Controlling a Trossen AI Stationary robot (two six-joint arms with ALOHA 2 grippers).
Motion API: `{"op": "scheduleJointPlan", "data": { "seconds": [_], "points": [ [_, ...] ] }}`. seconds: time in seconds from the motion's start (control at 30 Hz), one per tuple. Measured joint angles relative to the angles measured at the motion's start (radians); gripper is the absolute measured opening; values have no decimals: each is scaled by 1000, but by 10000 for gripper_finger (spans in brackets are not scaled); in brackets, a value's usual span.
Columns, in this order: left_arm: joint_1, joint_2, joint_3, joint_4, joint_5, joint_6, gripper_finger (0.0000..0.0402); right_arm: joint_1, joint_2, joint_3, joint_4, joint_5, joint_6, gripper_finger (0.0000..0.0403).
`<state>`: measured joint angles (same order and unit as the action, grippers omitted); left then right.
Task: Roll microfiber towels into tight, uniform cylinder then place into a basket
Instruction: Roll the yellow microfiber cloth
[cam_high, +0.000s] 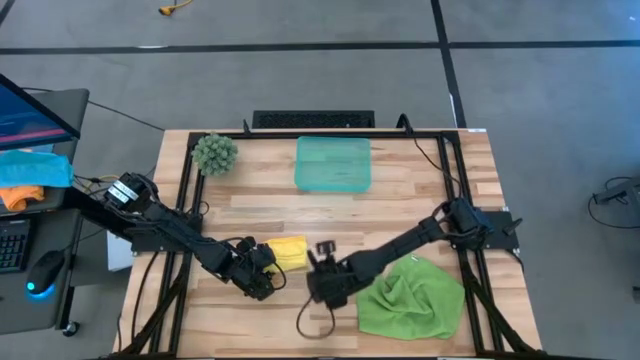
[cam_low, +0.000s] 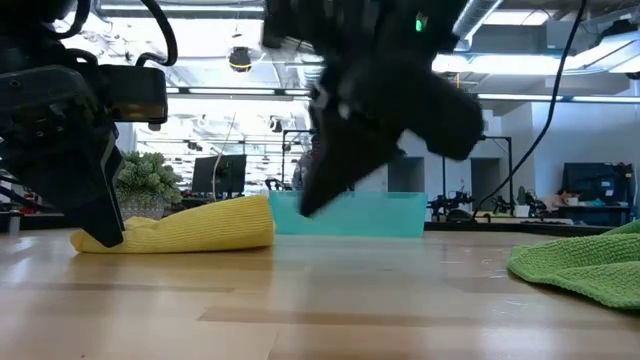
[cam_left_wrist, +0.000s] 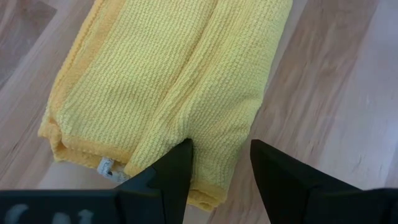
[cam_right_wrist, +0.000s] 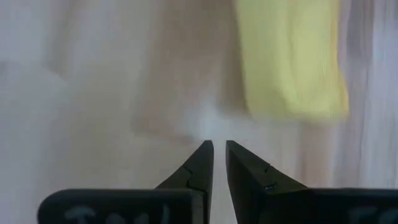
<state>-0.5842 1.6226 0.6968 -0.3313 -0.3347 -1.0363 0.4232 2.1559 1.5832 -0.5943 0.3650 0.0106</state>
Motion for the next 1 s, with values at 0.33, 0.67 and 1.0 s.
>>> {"op": "scheduleJointPlan", "data": {
  "seconds": [0.33,0.67,1.0],
  "points": [
    [0,0,0,0,1,2,162,26,6,2,213,-3,-186,66],
    [0,0,0,0,0,3,162,-51,7,2,200,-106,-273,122],
    [0,0,0,0,0,7,162,-71,8,1,210,-109,-334,194]
  ]
}}
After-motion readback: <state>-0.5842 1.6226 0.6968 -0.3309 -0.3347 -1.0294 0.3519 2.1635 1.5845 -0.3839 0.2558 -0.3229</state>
